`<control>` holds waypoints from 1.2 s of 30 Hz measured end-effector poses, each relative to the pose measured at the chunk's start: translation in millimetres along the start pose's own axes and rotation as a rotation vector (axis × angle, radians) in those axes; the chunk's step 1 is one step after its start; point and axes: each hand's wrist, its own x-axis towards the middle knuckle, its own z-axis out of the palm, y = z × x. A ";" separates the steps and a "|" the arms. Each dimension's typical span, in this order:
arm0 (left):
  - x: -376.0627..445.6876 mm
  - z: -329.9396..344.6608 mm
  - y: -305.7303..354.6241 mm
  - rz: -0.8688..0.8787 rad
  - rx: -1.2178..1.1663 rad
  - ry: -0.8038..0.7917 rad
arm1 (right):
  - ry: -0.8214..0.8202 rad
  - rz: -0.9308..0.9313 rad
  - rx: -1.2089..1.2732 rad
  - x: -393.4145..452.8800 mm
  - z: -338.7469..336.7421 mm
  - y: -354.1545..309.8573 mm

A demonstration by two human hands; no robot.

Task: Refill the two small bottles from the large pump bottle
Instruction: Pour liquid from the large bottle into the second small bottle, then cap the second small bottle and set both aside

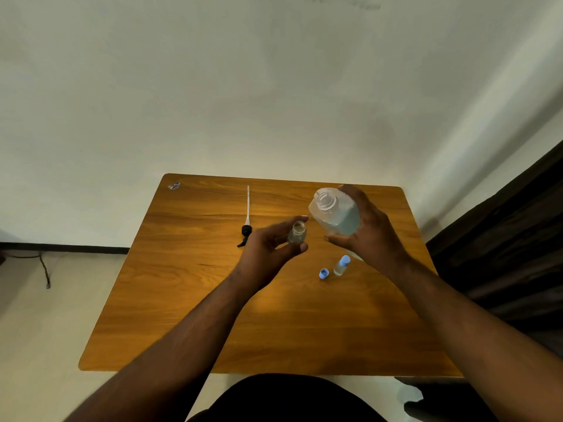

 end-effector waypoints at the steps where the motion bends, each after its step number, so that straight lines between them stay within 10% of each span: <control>1: -1.0 -1.5 -1.5 0.001 0.002 0.004 | -0.003 0.039 0.065 1.8 5.3 1.4; 27: -19.7 -34.4 -79.3 -0.251 -0.143 0.148 | -0.459 0.475 0.602 43.0 165.5 40.4; 36: -10.4 -23.5 -94.5 -0.248 -0.075 0.122 | -0.631 0.468 0.252 37.5 149.2 69.7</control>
